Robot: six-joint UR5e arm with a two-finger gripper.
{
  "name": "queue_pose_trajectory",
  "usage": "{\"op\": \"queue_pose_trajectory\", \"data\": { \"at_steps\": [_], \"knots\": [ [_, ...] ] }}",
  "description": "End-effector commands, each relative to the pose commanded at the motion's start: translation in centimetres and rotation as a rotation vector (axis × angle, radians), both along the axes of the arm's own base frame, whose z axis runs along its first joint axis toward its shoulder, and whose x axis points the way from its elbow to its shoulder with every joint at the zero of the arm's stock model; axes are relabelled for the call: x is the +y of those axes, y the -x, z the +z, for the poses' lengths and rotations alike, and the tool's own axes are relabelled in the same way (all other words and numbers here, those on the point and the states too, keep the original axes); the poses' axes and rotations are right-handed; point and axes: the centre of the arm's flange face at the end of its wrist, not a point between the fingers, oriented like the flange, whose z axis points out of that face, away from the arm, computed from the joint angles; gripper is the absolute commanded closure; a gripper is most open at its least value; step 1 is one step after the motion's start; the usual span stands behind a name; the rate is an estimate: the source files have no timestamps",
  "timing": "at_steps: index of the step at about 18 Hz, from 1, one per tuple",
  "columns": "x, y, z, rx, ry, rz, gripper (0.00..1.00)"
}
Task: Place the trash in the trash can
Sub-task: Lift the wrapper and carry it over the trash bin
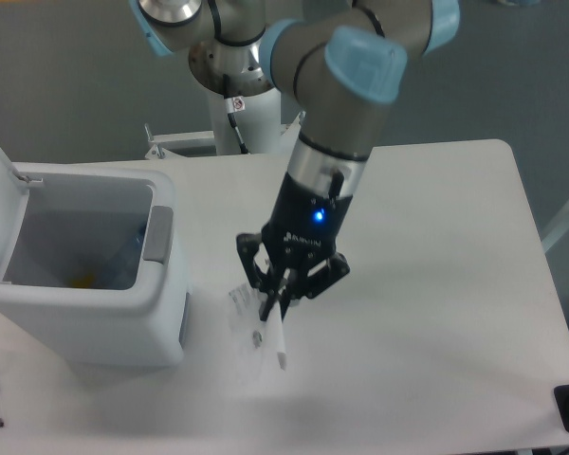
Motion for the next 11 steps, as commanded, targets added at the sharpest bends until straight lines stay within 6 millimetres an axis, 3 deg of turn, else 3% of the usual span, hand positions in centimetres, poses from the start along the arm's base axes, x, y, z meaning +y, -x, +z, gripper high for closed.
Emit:
{"op": "queue_pose_trajectory", "data": {
  "at_steps": [6, 9, 11],
  "knots": [
    [-0.9, -2.7, 4.9, -0.052, -0.123, -0.029, 0.76],
    [-0.9, -4.5, 5.6, -0.082, -0.154, -0.059, 0.75],
    [-0.9, -5.0, 4.4, -0.098, -0.14, -0.065, 0.74]
  ]
}}
